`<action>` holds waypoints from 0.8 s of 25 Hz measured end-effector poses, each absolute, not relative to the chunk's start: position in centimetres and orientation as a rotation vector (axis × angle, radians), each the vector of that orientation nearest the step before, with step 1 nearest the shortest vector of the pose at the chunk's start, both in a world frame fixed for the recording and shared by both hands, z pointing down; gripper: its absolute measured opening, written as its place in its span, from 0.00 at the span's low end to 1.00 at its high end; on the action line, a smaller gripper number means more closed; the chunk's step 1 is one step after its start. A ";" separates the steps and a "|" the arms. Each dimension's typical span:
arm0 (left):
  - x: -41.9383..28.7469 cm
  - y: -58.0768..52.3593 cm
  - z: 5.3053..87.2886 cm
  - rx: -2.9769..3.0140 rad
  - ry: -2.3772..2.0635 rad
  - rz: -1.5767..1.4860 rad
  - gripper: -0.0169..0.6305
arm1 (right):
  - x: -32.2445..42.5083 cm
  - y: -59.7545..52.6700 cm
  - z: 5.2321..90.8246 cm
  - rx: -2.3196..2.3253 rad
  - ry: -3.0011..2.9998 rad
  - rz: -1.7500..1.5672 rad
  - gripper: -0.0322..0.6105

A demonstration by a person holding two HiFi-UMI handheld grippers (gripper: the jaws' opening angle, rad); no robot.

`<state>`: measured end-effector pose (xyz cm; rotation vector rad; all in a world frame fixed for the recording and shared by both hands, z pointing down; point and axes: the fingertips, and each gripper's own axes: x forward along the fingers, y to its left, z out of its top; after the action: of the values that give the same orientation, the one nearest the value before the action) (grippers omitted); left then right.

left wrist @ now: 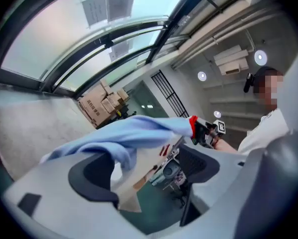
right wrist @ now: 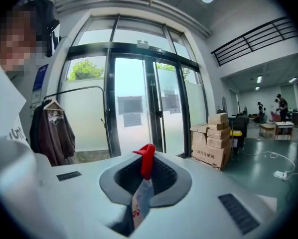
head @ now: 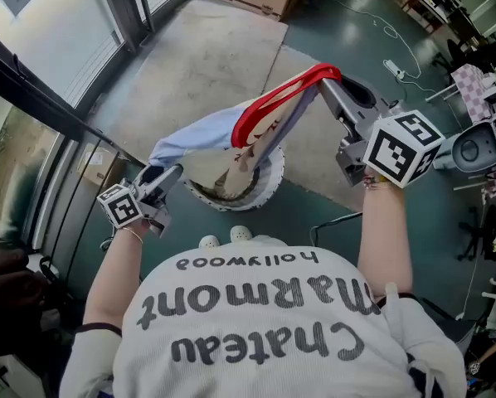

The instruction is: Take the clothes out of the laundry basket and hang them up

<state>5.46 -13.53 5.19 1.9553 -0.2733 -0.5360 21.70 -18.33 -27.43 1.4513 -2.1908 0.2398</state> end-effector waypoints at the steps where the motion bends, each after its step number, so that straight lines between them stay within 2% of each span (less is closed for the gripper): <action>1: 5.5 -13.1 5.4 1.984 -0.263 -0.499 0.64 | 22.2 -18.4 -27.8 1.472 -2.198 0.240 0.10; 7: 6.5 -12.7 1.7 2.185 -0.214 -0.463 0.64 | 20.4 -17.7 -27.1 1.394 -2.209 0.237 0.10; 8: 7.0 -12.8 0.2 2.243 -0.191 -0.468 0.59 | 19.9 -17.6 -26.9 1.376 -2.212 0.239 0.10; 10: 7.9 -13.2 -3.2 2.340 -0.140 -0.503 0.16 | 19.5 -17.5 -26.7 1.350 -2.208 0.244 0.10; 12: 8.7 -13.7 -6.4 2.411 -0.109 -0.551 0.05 | 19.2 -17.4 -26.9 1.332 -2.213 0.238 0.10; 15: 11.0 -13.6 -9.4 2.559 -0.080 -0.522 0.07 | 18.6 -17.3 -27.3 1.330 -2.212 0.235 0.10; 17: 12.9 -12.9 -10.1 2.662 -0.047 -0.438 0.41 | 18.1 -17.3 -27.4 1.329 -2.213 0.232 0.10; 18: 13.8 -12.6 -10.0 2.713 -0.042 -0.388 0.49 | 17.9 -17.3 -27.5 1.325 -2.215 0.231 0.10; 20: 15.2 -12.1 -9.9 2.792 -0.058 -0.317 0.50 | 17.5 -17.3 -27.5 1.308 -2.220 0.231 0.10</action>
<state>15.15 -12.15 -9.92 2.7919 -0.0577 -0.3172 17.46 -17.32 -27.47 1.3081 -2.2198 0.2305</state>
